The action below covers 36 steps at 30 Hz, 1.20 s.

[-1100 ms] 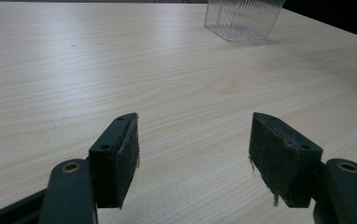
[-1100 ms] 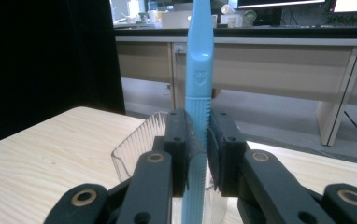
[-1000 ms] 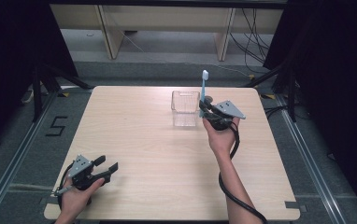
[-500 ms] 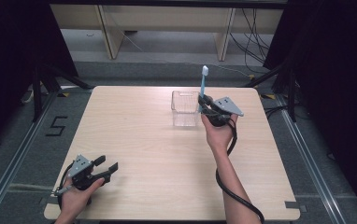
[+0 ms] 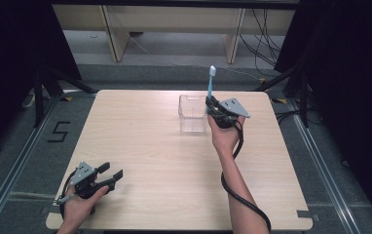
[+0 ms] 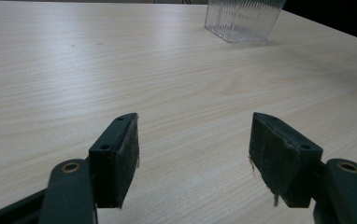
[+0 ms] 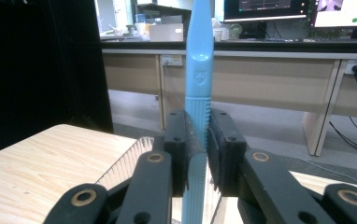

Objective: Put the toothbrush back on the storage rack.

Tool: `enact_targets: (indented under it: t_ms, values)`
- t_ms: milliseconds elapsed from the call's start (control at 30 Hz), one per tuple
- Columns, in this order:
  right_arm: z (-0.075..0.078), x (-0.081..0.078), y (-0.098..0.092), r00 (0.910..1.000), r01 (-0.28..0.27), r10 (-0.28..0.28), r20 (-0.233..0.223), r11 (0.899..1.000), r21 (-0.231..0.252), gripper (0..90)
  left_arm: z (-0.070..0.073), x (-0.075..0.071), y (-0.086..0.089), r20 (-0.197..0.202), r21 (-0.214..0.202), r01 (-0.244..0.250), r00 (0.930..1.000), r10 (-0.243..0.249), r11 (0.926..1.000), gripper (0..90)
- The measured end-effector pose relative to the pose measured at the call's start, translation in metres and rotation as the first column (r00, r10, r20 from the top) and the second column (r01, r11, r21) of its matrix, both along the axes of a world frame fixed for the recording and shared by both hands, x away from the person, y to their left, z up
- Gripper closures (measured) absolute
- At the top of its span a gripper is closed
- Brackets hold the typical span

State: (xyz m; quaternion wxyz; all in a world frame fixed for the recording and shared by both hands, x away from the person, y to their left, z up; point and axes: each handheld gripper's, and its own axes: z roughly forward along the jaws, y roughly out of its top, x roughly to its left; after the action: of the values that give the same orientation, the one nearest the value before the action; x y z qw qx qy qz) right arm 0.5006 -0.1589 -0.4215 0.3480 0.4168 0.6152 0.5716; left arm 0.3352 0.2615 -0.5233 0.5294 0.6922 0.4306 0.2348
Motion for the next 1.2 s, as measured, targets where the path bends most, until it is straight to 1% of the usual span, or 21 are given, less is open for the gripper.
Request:
enact_targets:
  t_ms: [33,67,100,167,267,300,400,467,500,533,600,633,667,700,733,767,833,933,1033,1100,1200]
  values:
    - [0.0,0.0,0.0,0.9999,0.003,-0.003,-0.01,1.0,0.002,78.9,0.0,0.0,0.0,0.002,0.002,0.002,1.0,-0.002,1.0,32.8]
    - [-0.001,0.001,0.0,1.0,0.006,-0.006,0.003,1.0,-0.001,78.9,0.0,0.0,0.0,-0.004,-0.001,-0.003,1.0,0.003,1.0,32.8]
    - [-0.001,0.002,0.0,1.0,0.009,-0.009,0.003,1.0,-0.008,78.9,0.0,-0.001,0.0,-0.004,-0.001,-0.004,1.0,0.004,1.0,32.8]
    - [-0.003,0.003,0.0,0.9999,0.014,-0.014,-0.002,1.0,0.004,78.9,0.001,-0.001,0.0,-0.01,0.005,-0.009,0.9999,0.009,0.9999,32.8]
    - [-0.004,0.005,0.0,1.0,0.01,-0.01,0.002,1.0,-0.005,78.9,0.0,-0.001,0.0,-0.005,-0.003,-0.005,1.0,0.005,1.0,32.8]
    - [-0.004,0.004,0.001,0.9998,0.018,-0.018,-0.002,1.0,0.006,78.9,0.0,-0.001,0.0,-0.005,-0.003,-0.005,1.0,0.005,1.0,32.8]
    - [-0.005,0.006,0.002,1.0,0.008,-0.008,0.004,1.0,-0.011,78.9,0.0,-0.001,0.0,-0.005,-0.003,-0.005,1.0,0.005,1.0,32.8]
    - [-0.006,0.005,0.003,0.9997,0.014,-0.014,-0.022,1.0,0.001,78.9,0.0,-0.001,0.0,-0.006,-0.004,-0.006,1.0,0.006,1.0,32.8]
    - [-0.006,0.007,0.003,1.0,0.004,-0.004,-0.002,1.0,-0.009,78.9,0.0,0.0,0.0,0.003,-0.001,0.001,1.0,-0.001,1.0,32.8]
    - [-0.007,0.007,0.003,0.9999,0.011,-0.011,-0.008,1.0,-0.001,78.9,0.0,0.0,0.0,0.003,-0.001,0.001,1.0,-0.001,1.0,32.8]
    - [-0.008,0.009,0.002,0.9998,0.02,-0.02,0.01,0.999,-0.026,78.9,0.0,0.0,0.0,0.001,-0.001,0.0,1.0,0.0,1.0,32.8]
    - [-0.008,0.009,0.002,0.9998,0.018,-0.018,0.009,0.999,-0.026,78.9,0.0,-0.001,0.0,-0.005,-0.003,-0.005,1.0,0.005,1.0,32.8]
    - [-0.009,0.009,0.003,0.9998,0.013,-0.014,-0.014,1.0,-0.004,78.9,0.0,-0.001,0.0,-0.004,-0.002,-0.004,1.0,0.004,1.0,32.8]
    - [-0.009,0.009,0.003,0.9999,0.014,-0.014,-0.005,1.0,-0.018,78.9,0.0,0.0,0.0,0.002,0.0,0.001,1.0,-0.001,1.0,32.8]
    - [-0.01,0.009,0.003,0.9997,0.022,-0.022,-0.011,1.0,-0.009,78.9,0.0,0.0,0.0,0.001,-0.002,0.0,1.0,0.0,1.0,32.8]
    - [-0.01,0.01,0.002,0.9998,0.018,-0.018,-0.007,1.0,-0.019,78.8,0.0,0.0,0.0,0.001,-0.003,0.0,1.0,0.0,1.0,32.8]
    - [-0.011,0.01,0.003,0.9998,0.018,-0.018,-0.011,1.0,-0.012,78.8,0.0,0.0,0.0,0.001,-0.003,0.0,1.0,0.0,1.0,32.8]
    - [-0.012,0.01,0.003,0.9993,0.019,-0.019,-0.033,1.0,-0.008,78.8,0.0,0.0,0.0,0.001,-0.002,0.0,1.0,0.0,1.0,32.8]
    - [-0.013,0.011,0.003,0.9999,0.006,-0.007,-0.011,0.999,-0.031,78.8,0.0,0.0,0.0,0.002,-0.003,0.0,1.0,0.0,1.0,32.8]
    - [-0.014,0.01,0.004,0.9994,0.022,-0.023,-0.026,1.0,-0.013,78.8,0.0,0.0,0.0,0.002,-0.002,0.001,1.0,-0.001,1.0,32.8]
    - [-0.015,0.01,0.004,0.9996,0.018,-0.018,-0.023,0.999,-0.027,78.7,0.0,0.0,0.0,0.001,-0.002,0.001,1.0,-0.001,1.0,32.8]
